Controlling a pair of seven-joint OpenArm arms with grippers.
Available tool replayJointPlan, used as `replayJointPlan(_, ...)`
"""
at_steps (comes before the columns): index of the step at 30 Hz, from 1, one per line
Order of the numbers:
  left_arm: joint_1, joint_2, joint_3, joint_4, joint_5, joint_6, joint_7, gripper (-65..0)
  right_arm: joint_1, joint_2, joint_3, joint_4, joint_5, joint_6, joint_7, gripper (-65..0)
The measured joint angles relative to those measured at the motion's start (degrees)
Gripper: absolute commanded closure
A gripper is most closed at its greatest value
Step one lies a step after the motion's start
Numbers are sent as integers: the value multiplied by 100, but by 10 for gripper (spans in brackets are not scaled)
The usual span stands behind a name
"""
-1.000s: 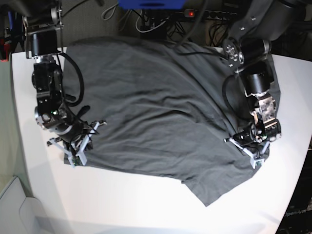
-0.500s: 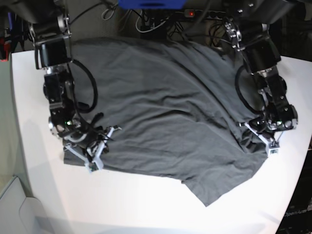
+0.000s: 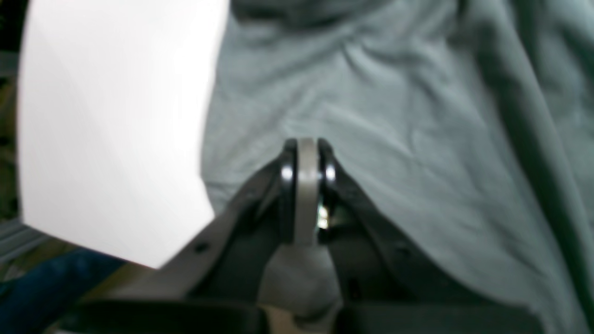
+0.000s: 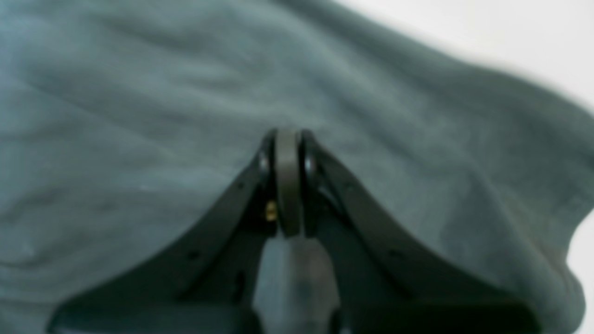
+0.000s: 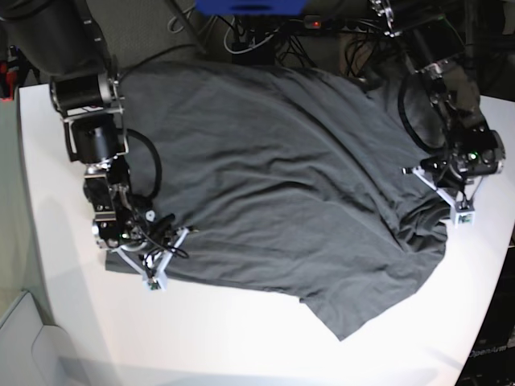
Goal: Layout the t-shirt on the table in an organized manner, then fold the t-shirt properly
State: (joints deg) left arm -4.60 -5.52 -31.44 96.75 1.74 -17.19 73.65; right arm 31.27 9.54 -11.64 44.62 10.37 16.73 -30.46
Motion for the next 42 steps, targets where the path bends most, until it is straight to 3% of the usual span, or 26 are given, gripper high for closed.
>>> replayJointPlan(5,79,-7,-476,39,-396,0,225,-4,299,81,0,-807,79,48,654,0)
replayJointPlan(9,240,-20,-483,28,-522,7,223,-4,404,284,0,-1158,131,63,957,0)
replayJointPlan(10,251,-13,-483,20,-520,4,221,-4,409,352,0,-1163,122,-24,979,0)
replayJointPlan(12,232,2,-468,11,-527,4,192,-4,398,509,-2,-1180,96,-520,1016,0)
replayJointPlan(14,229,15,-457,-50,-525,4,175,-4,378,706,7,-1189,85,-743,1029,0)
replayJointPlan(19,149,15,-457,-365,-507,4,162,-4,280,1001,39,-1193,85,-804,1032,0)
replayJointPlan(23,72,31,-446,-737,-533,4,-227,-4,133,1115,48,-1154,149,-824,1209,0)
replayJointPlan(27,107,-7,-127,-1213,-433,28,-413,-4,22,1174,66,-1123,162,-1303,1268,0)
replayJointPlan(31,118,-15,354,-1351,-463,31,-713,-4,-22,1165,358,-1119,160,-1322,1250,0)
replayJointPlan(39,168,-87,417,-1543,-570,26,-942,-4,-37,1189,638,-1123,83,-1344,1167,0)
replayJointPlan(42,44,-144,413,-1915,-619,48,-1578,-4,-37,1180,638,-1123,83,-1338,1147,0)
